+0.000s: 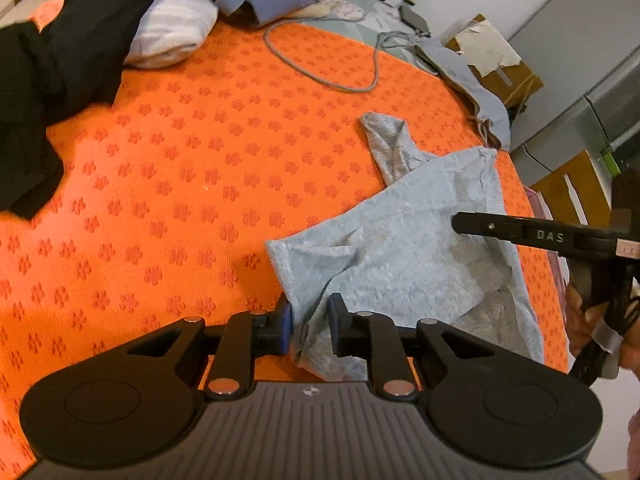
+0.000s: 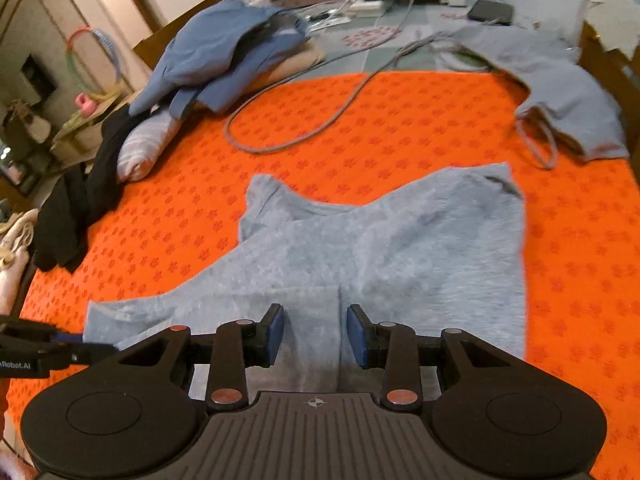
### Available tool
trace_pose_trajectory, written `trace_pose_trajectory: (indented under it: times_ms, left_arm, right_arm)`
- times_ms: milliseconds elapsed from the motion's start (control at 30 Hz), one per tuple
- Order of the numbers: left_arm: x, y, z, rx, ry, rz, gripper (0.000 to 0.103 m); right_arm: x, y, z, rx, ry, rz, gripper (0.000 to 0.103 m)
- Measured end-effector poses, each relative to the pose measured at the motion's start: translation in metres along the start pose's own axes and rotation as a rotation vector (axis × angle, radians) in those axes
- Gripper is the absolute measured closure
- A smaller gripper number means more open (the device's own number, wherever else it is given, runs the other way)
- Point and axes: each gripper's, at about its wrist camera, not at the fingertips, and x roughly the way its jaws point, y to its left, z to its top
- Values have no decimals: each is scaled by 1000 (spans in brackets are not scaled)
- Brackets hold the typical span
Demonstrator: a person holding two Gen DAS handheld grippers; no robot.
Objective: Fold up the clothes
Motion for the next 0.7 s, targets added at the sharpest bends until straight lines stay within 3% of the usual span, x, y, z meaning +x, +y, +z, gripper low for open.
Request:
trace_pose_trajectory:
  times_ms: [33, 367, 600, 700]
  left_arm:
    - [-1, 0, 1, 14, -4, 0, 83]
    - [-36, 2, 24, 198, -109, 13, 83]
    - [-25, -26, 80, 397, -141, -41, 85]
    - [-10, -44, 97, 476, -121, -77, 92]
  right_arm:
    - [0, 1, 0, -9, -2, 10, 88]
    - [-66, 19, -21, 5, -156, -60, 93]
    - [-114, 29, -58, 149, -223, -146, 96]
    - [-132, 33, -77, 240, -252, -178, 96]
